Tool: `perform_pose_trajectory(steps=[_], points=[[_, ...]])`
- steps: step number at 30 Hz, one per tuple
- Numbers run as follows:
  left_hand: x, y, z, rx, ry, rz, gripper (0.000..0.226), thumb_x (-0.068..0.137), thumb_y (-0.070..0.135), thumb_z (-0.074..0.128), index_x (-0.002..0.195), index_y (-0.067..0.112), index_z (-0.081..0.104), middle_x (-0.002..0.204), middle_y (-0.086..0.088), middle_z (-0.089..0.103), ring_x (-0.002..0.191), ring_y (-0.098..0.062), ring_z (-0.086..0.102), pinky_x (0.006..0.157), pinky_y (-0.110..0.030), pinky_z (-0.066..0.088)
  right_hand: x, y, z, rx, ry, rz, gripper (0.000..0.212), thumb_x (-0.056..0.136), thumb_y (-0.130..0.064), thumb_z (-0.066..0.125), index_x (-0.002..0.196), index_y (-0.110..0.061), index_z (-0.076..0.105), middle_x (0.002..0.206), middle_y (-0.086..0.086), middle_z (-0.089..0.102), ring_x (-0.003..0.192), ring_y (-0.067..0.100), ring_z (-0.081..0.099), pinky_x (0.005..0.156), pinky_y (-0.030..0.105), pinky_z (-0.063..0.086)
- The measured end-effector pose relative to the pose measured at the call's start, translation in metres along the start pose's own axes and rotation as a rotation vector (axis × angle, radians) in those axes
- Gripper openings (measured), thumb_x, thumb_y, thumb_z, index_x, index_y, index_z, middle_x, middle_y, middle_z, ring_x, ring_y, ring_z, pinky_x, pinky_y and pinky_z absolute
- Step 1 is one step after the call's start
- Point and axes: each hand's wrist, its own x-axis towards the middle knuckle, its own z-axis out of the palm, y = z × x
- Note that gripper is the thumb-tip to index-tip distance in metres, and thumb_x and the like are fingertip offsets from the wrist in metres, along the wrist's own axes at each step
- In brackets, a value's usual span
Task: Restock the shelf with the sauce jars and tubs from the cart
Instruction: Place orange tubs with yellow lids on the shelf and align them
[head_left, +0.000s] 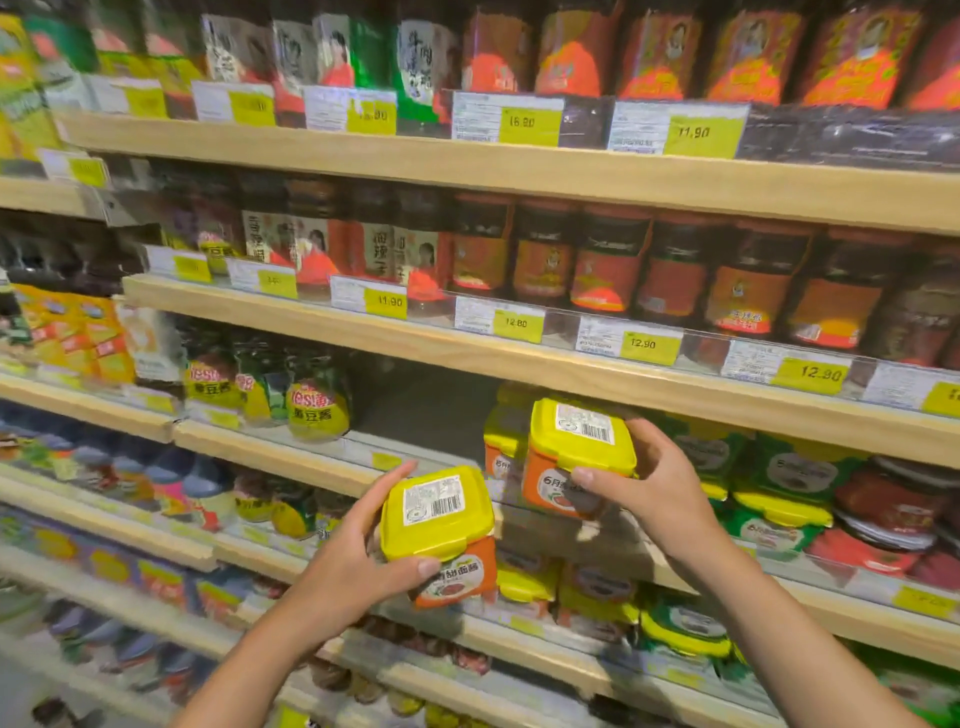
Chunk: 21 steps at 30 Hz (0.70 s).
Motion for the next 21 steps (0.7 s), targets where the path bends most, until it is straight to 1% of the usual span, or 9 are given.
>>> perform_pose_trajectory(steps=[5,6,8,10,13,15,18,20,21], points=[[0.006,-0.006,-0.033,-0.007,-0.064,0.007,0.099,0.057,0.038,0.091,0.144,0.045,0.045,0.131,0.02,0.064,0.12,-0.013,0.064,0.09,-0.038,0.058,0.021,-0.015,0.019,-0.051,0.08,0.078,0.038,0.067,-0.022,0.087,0.095,-0.01,0.064,0.087,0.003,0.074,0.072,0.01,0.073,0.057,0.019,0.05],[0.008,-0.007,-0.037,-0.009,-0.071,0.01,0.098,0.057,0.038,0.091,0.144,0.045,0.045,0.13,0.02,0.064,0.12,-0.013,0.064,0.09,-0.037,0.058,0.027,-0.016,0.02,-0.081,0.085,0.097,0.039,0.065,-0.031,0.088,0.086,-0.007,0.065,0.081,0.004,0.074,0.07,0.015,0.072,0.058,0.023,0.049],[0.011,-0.008,-0.044,-0.019,-0.082,0.012,0.096,0.058,0.036,0.09,0.143,0.046,0.045,0.131,0.018,0.064,0.12,-0.014,0.065,0.088,-0.035,0.059,0.036,-0.016,0.024,-0.125,0.105,0.173,0.066,0.048,-0.063,0.088,0.069,-0.006,0.061,0.066,0.007,0.064,0.061,0.024,0.06,0.061,0.032,0.04],[0.015,-0.01,-0.05,-0.031,-0.093,0.018,0.095,0.059,0.035,0.089,0.143,0.045,0.045,0.132,0.017,0.064,0.12,-0.015,0.064,0.088,-0.034,0.058,0.044,-0.016,0.027,-0.166,0.14,0.246,0.077,0.037,-0.075,0.083,0.063,-0.007,0.058,0.064,0.01,0.055,0.062,0.022,0.05,0.062,0.037,0.035],[0.02,-0.015,-0.057,-0.05,-0.108,0.03,0.097,0.061,0.029,0.089,0.146,0.04,0.043,0.135,0.011,0.064,0.122,-0.017,0.063,0.092,-0.036,0.057,0.051,-0.025,0.034,-0.182,0.081,0.302,0.067,0.052,-0.063,0.082,0.09,-0.009,0.073,0.086,0.003,0.07,0.079,0.016,0.063,0.068,0.029,0.046],[0.024,-0.017,-0.06,-0.058,-0.113,0.027,0.098,0.061,0.028,0.089,0.146,0.039,0.043,0.135,0.009,0.064,0.123,-0.018,0.063,0.092,-0.035,0.057,0.057,-0.024,0.038,-0.209,0.042,0.321,0.053,0.065,-0.057,0.081,0.102,-0.02,0.071,0.091,-0.005,0.064,0.083,0.009,0.06,0.073,0.029,0.047],[0.028,-0.02,-0.063,-0.069,-0.119,0.021,0.098,0.061,0.029,0.089,0.147,0.039,0.042,0.133,0.011,0.065,0.122,-0.017,0.063,0.09,-0.034,0.058,0.07,-0.015,0.041,-0.277,0.063,0.366,0.046,0.08,-0.052,0.073,0.115,-0.023,0.068,0.11,0.002,0.063,0.098,0.018,0.058,0.09,0.036,0.047],[0.03,-0.021,-0.064,-0.073,-0.124,0.014,0.099,0.061,0.029,0.089,0.147,0.039,0.042,0.133,0.012,0.065,0.122,-0.017,0.064,0.09,-0.034,0.058,0.073,-0.019,0.044,-0.272,0.051,0.391,0.052,0.081,-0.053,0.071,0.121,-0.022,0.065,0.128,0.006,0.061,0.112,0.022,0.056,0.101,0.039,0.045],[0.031,-0.021,-0.065,-0.075,-0.125,0.01,0.099,0.061,0.029,0.089,0.147,0.04,0.042,0.133,0.011,0.065,0.121,-0.018,0.064,0.09,-0.035,0.058,0.075,-0.021,0.047,-0.253,0.035,0.376,0.064,0.073,-0.062,0.075,0.123,-0.023,0.064,0.132,0.004,0.06,0.115,0.023,0.057,0.105,0.042,0.044]])
